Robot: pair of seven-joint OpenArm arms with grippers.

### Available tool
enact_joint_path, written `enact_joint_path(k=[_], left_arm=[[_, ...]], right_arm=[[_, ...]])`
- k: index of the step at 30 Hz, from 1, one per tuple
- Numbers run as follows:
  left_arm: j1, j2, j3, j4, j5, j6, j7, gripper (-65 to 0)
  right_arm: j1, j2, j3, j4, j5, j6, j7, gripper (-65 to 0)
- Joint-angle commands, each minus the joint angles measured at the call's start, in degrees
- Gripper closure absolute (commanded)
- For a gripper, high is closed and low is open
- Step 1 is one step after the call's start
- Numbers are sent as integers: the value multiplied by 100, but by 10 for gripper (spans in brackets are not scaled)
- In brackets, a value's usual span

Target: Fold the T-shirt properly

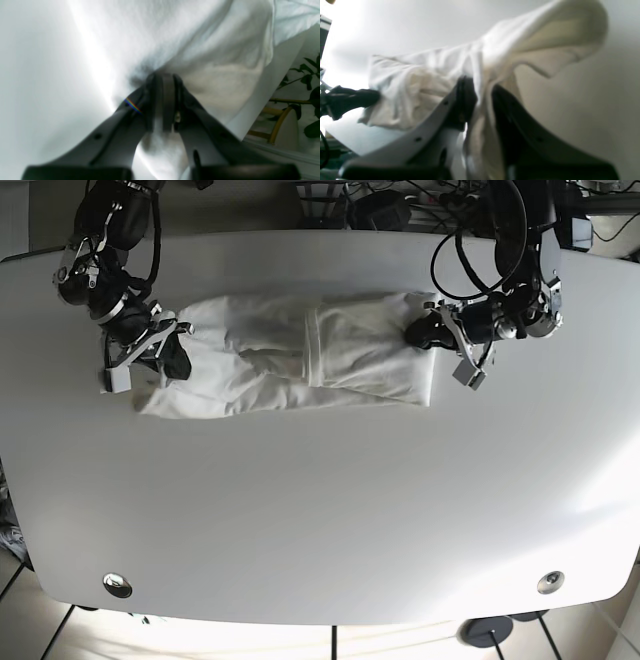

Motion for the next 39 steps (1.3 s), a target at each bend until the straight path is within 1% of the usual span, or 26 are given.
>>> enact_joint_path(k=[1,3,4,6,9,11,12,14,15,20,24,27,29,31,32,33,37,38,39], left_arm=[[17,116,23,37,412,-1,148,-35],[9,335,31,37,623,-1,148,-35],[9,432,31,37,755,-1,148,-35],[-97,599,31,37,1045,-1,139,-36],[-246,880,31,28,1485,-1,139,-36],[-264,1030,31,28,1687,-1,139,-36],[-264,1056,31,28,1740,-1,139,-36],[-264,1074,40,28,1731,-1,139,-36],[-264,1118,40,28,1749,-1,139,-36],[-264,1127,40,28,1749,-1,139,-36],[-264,1127,40,28,1749,-1,139,-36],[-264,1127,40,28,1749,-1,139,-36],[-264,1127,40,28,1749,-1,139,-36],[-264,1127,40,28,1749,-1,139,-36],[-264,1127,40,28,1749,-1,139,-36],[-264,1127,40,28,1749,-1,139,-36],[-255,1127,40,19,1749,-1,130,-36],[-255,1127,40,19,1749,-1,130,-36],[-255,1127,40,19,1749,-1,130,-36]], right_arm=[[-115,44,-310,400,141,-55,83,-19],[-167,44,-644,426,361,-231,92,-19],[-185,44,-802,426,501,-284,101,-19],[-167,44,-1180,426,739,-293,110,-19],[-18,35,-1707,426,959,-301,119,-19],[88,-88,-1989,408,1161,-301,119,-19],[105,-167,-2077,408,1170,-310,119,-19],[272,-369,-2253,320,1152,-504,119,-19],[307,-387,-2314,206,1152,-539,119,-19],[545,-387,-2815,-383,1152,-539,549,-19],[685,-387,-3009,-814,1143,-539,752,-19],[817,-369,-3360,-1104,1143,-539,1050,-21],[923,-369,-3518,-1367,1143,-548,1226,-21],[967,-369,-3633,-1526,1143,-548,1253,-21],[967,-387,-3738,-1605,1143,-548,1393,-21],[1019,-378,-3835,-1719,1143,-548,1534,-38],[1090,-369,-3888,-1992,1143,-548,1578,-146],[1090,-369,-3888,-2000,1134,-548,1578,-176],[1099,-369,-3888,-2000,1064,-574,1578,-222]])
